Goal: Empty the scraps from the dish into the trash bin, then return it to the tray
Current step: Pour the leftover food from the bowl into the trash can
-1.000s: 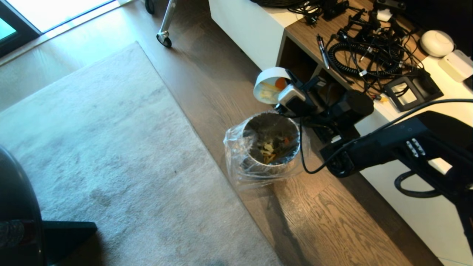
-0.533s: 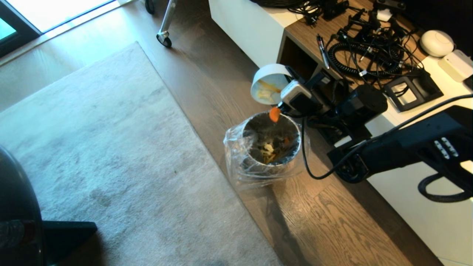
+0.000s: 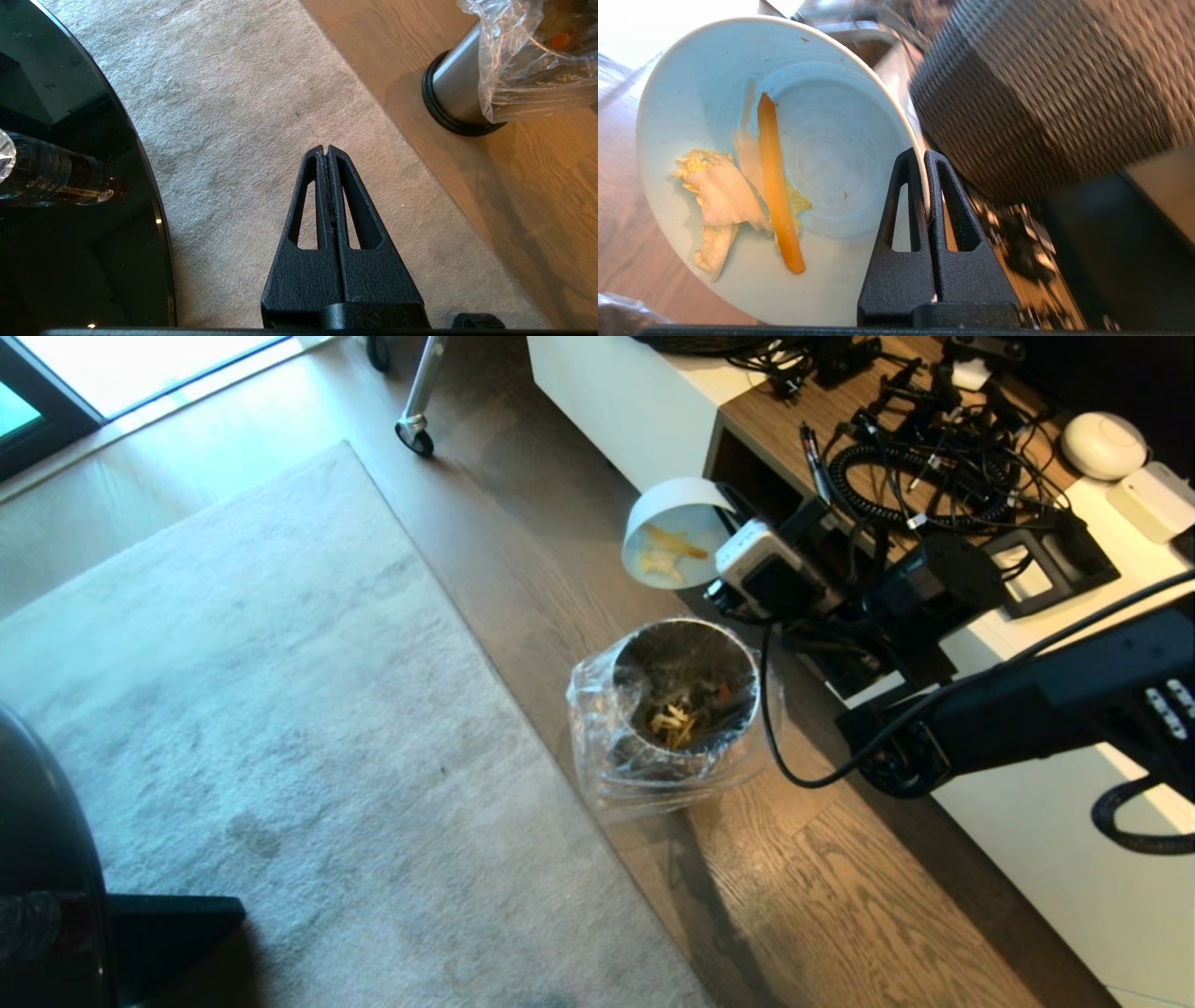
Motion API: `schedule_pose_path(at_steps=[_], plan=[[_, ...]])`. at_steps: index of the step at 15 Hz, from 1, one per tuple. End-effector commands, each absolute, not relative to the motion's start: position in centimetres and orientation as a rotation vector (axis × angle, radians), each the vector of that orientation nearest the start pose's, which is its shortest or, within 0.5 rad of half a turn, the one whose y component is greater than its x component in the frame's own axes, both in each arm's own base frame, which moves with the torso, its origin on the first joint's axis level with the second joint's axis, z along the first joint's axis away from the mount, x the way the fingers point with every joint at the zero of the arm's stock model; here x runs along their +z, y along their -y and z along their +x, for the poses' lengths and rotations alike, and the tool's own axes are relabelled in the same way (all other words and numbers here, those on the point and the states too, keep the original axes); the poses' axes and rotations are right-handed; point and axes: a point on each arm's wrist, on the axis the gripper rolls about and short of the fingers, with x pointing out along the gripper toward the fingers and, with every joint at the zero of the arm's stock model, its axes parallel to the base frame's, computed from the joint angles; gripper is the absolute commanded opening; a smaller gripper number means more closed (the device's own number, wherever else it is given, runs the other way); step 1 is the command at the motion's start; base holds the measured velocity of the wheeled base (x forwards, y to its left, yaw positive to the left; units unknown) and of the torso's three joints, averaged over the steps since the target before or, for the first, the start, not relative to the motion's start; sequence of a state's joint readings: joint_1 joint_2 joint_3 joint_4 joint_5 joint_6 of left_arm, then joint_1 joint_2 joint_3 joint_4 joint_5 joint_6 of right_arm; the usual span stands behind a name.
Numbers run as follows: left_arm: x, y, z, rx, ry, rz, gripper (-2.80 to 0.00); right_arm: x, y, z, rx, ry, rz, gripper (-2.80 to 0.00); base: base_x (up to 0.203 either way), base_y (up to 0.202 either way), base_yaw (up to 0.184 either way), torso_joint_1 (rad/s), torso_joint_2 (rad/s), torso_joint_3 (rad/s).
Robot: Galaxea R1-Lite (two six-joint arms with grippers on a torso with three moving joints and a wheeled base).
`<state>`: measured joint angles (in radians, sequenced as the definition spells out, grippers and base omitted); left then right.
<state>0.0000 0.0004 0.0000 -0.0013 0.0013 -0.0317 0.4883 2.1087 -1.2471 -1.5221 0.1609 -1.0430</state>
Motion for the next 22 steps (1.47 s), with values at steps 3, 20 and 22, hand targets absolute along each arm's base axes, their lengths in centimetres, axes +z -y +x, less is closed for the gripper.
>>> schedule_pose_path(at_steps=[3,20,22], plan=[[7.6,0.0,-2.3,0.002,0.002,-0.032,-2.80,25.2,-18.9,34.5,0.262,1.035,-0.858,-2.80,0.000,0.000,0.000,0.000,0.00,0.000],[7.6,0.0,-2.3,0.002,0.002,-0.032,-2.80,28.1,-17.8,33.7,0.325,1.158,-0.811,-2.80,0.000,0.000,0.000,0.000,0.00,0.000],[7.6,0.0,-2.3,0.002,0.002,-0.032,-2.80,29.6,-17.5,33.5,0.308,1.195,-0.772,-2.80,0.000,0.000,0.000,0.000,0.00,0.000]])
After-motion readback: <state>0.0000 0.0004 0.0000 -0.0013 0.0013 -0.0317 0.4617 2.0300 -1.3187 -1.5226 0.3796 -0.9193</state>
